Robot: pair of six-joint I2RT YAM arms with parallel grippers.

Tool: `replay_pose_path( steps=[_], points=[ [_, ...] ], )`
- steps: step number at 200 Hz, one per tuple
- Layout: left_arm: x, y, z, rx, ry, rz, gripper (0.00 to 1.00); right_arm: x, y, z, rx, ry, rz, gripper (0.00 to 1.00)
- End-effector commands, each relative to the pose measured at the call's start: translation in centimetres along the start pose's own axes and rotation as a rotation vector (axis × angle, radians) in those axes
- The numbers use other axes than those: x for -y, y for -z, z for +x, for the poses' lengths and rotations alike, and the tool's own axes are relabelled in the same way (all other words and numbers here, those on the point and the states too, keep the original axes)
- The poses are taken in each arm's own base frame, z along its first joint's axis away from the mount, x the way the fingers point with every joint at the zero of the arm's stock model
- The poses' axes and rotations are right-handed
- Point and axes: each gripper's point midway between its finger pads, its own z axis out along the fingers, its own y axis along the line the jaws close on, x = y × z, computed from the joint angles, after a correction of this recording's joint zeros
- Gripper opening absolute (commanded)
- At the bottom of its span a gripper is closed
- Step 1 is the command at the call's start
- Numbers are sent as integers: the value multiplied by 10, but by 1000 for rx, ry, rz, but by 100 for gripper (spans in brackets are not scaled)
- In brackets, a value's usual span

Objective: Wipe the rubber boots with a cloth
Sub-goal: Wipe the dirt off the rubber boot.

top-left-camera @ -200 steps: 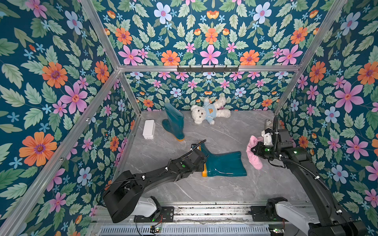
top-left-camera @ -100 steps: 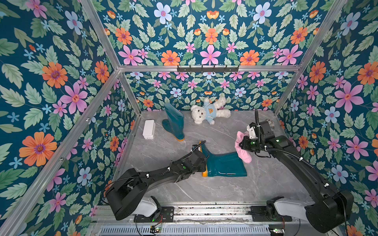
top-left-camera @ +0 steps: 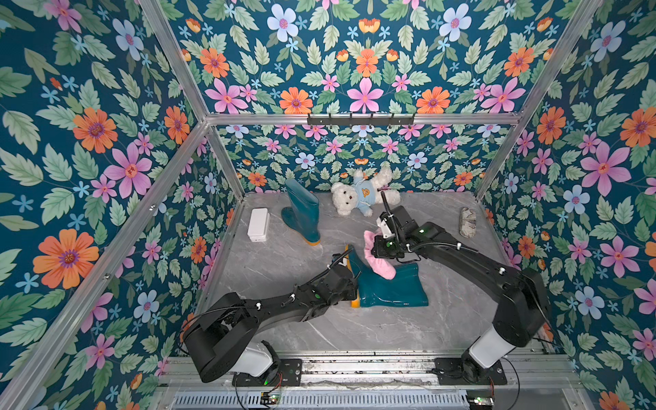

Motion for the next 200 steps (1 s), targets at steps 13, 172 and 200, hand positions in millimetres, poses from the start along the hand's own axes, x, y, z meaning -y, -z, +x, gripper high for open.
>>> replay_pose_path(
  steps=[13, 172, 200],
  points=[
    [-39, 0, 36, -125, -7, -130, 39, -18, -33, -3, -39, -44, -104, 0],
    [-72, 2, 39, -139, 59, -150, 38, 87, -44, 77, -224, -102, 158, 0],
    [-68, -3, 38, -147, 57, -133, 38, 140, -22, 83, -218, -182, 248, 0]
  ],
)
